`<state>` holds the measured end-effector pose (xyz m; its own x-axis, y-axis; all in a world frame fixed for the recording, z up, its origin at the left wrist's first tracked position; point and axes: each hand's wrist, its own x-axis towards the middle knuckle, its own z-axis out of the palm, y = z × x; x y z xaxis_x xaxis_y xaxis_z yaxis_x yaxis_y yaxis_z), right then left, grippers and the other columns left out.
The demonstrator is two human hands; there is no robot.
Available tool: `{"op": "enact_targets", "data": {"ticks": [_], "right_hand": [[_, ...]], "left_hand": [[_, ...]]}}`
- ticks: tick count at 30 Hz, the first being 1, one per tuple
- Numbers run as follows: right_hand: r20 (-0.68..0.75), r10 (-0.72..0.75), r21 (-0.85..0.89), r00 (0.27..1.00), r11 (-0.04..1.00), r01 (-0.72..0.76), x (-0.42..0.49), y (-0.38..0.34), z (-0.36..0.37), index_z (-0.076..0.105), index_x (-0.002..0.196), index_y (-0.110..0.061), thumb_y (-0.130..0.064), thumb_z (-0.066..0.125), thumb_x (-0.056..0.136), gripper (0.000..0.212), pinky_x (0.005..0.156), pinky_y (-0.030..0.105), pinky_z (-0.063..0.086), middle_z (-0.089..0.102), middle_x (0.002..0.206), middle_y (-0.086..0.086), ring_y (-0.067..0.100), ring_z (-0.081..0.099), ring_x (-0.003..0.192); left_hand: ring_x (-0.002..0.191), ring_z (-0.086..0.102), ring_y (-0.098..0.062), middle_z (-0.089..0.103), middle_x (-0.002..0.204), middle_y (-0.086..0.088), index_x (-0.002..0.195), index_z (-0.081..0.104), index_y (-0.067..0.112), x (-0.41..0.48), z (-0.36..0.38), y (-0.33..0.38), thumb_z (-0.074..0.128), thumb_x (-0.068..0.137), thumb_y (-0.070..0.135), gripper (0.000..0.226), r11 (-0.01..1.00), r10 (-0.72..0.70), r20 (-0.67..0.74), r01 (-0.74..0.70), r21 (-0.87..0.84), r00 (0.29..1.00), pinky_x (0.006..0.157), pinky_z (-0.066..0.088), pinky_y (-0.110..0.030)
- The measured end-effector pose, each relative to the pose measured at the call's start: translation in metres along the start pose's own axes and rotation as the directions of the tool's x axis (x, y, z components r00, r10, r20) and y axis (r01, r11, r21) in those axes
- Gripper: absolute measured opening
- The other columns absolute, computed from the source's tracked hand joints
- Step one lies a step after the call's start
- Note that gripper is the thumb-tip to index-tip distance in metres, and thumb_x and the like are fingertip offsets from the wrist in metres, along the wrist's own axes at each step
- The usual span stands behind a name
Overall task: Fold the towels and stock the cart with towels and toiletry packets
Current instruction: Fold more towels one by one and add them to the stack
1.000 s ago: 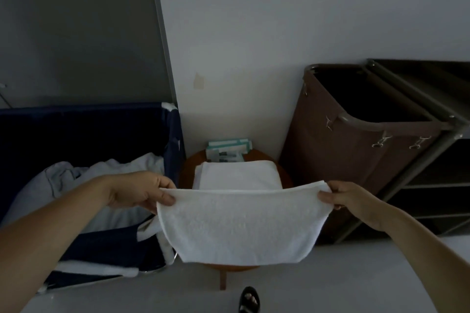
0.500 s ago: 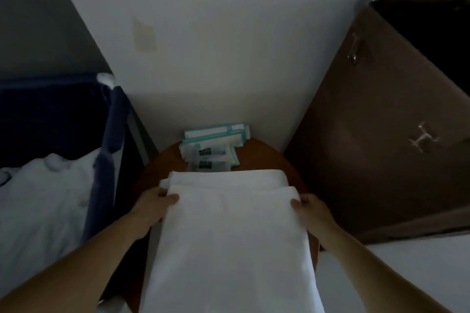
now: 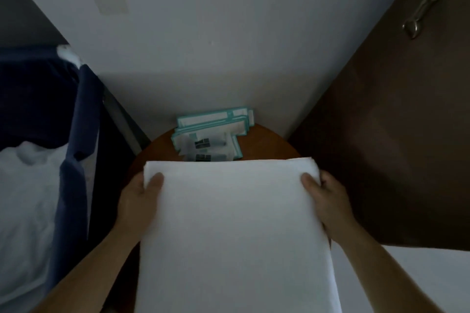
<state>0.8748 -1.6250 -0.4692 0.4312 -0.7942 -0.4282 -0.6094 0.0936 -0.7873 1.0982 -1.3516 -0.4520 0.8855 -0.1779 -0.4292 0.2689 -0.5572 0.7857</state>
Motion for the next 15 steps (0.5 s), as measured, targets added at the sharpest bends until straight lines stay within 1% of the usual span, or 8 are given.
{"op": "enact_targets", "data": {"ticks": [2,4,7,8,10,12,13,15], "right_hand": [[0.042,0.07,-0.093,0.997,0.993,-0.066,0.013,0.012,0.017,0.059,0.122,-0.02,-0.041,0.063,0.094,0.035,0.071,0.033,0.049,0.061,0.096,-0.01,0.015,0.061,0.087],[0.03,0.126,-0.229,0.992,0.967,-0.116,0.015,0.028,0.029,0.055,0.13,-0.017,-0.045,0.063,0.093,0.047,0.085,0.04,0.051,0.06,0.103,-0.005,0.019,0.059,0.093],[-0.045,0.076,-0.295,0.996,0.951,-0.086,0.0,0.04,0.029,0.05,0.138,-0.02,-0.05,0.063,0.09,0.058,0.098,0.048,0.05,0.06,0.126,0.002,0.026,0.059,0.112],[-0.048,0.063,-0.3,0.997,0.951,-0.075,-0.009,0.041,0.026,0.049,0.139,-0.02,-0.05,0.065,0.089,0.061,0.1,0.049,0.049,0.059,0.13,0.003,0.027,0.058,0.116],[-0.02,0.095,-0.319,0.995,0.943,-0.096,-0.031,0.044,0.021,0.048,0.141,-0.018,-0.05,0.067,0.088,0.065,0.102,0.049,0.048,0.057,0.134,0.006,0.029,0.056,0.12],[0.007,0.123,-0.36,0.992,0.926,-0.112,-0.056,0.05,0.017,0.046,0.143,-0.014,-0.047,0.069,0.087,0.069,0.104,0.047,0.045,0.055,0.138,0.01,0.032,0.054,0.123],[0.01,0.135,-0.4,0.991,0.909,-0.12,-0.07,0.053,0.015,0.043,0.145,-0.013,-0.046,0.069,0.087,0.072,0.106,0.046,0.043,0.052,0.141,0.012,0.034,0.051,0.127],[0.006,0.174,-0.482,0.985,0.863,-0.15,-0.096,0.058,0.008,0.037,0.148,-0.014,-0.05,0.065,0.089,0.075,0.104,0.043,0.043,0.048,0.143,0.013,0.036,0.048,0.13]], "left_hand": [[0.106,0.059,-0.029,0.061,0.118,-0.009,0.133,0.053,0.009,0.008,0.015,-0.009,0.054,0.101,0.026,0.036,0.988,-0.037,0.1,0.022,0.152,0.994,0.08,0.044,-0.034],[0.111,0.055,-0.027,0.055,0.131,-0.012,0.143,0.042,0.008,0.006,0.024,-0.02,0.06,0.098,0.021,0.05,0.985,-0.044,0.146,0.019,0.173,0.988,0.087,0.044,-0.036],[0.124,0.05,-0.032,0.048,0.141,-0.015,0.148,0.038,0.011,-0.007,0.025,-0.036,0.071,0.09,0.023,0.068,0.982,0.039,0.05,-0.047,0.182,0.998,0.103,0.044,-0.051],[0.129,0.045,-0.035,0.044,0.145,-0.017,0.151,0.034,0.011,-0.014,0.022,-0.043,0.072,0.088,0.027,0.075,0.974,0.026,0.0,-0.025,0.225,1.0,0.107,0.04,-0.055],[0.139,0.033,-0.038,0.031,0.155,-0.017,0.156,0.021,0.011,-0.036,0.018,-0.06,0.07,0.089,0.038,0.088,0.946,-0.068,-0.078,0.089,0.313,0.995,0.113,0.032,-0.055],[0.142,0.027,-0.04,0.025,0.158,-0.019,0.157,0.017,0.008,-0.063,0.014,-0.078,0.066,0.09,0.043,0.09,0.898,-0.095,-0.116,0.135,0.418,0.989,0.114,0.028,-0.053],[0.142,0.028,-0.041,0.026,0.158,-0.021,0.156,0.019,0.006,-0.077,0.012,-0.089,0.065,0.09,0.043,0.088,0.868,-0.066,-0.118,0.115,0.484,0.991,0.113,0.029,-0.053],[0.14,0.032,-0.042,0.029,0.157,-0.021,0.154,0.024,0.004,-0.103,0.009,-0.107,0.066,0.089,0.04,0.086,0.794,0.06,-0.065,-0.008,0.608,0.996,0.111,0.031,-0.052]]}}
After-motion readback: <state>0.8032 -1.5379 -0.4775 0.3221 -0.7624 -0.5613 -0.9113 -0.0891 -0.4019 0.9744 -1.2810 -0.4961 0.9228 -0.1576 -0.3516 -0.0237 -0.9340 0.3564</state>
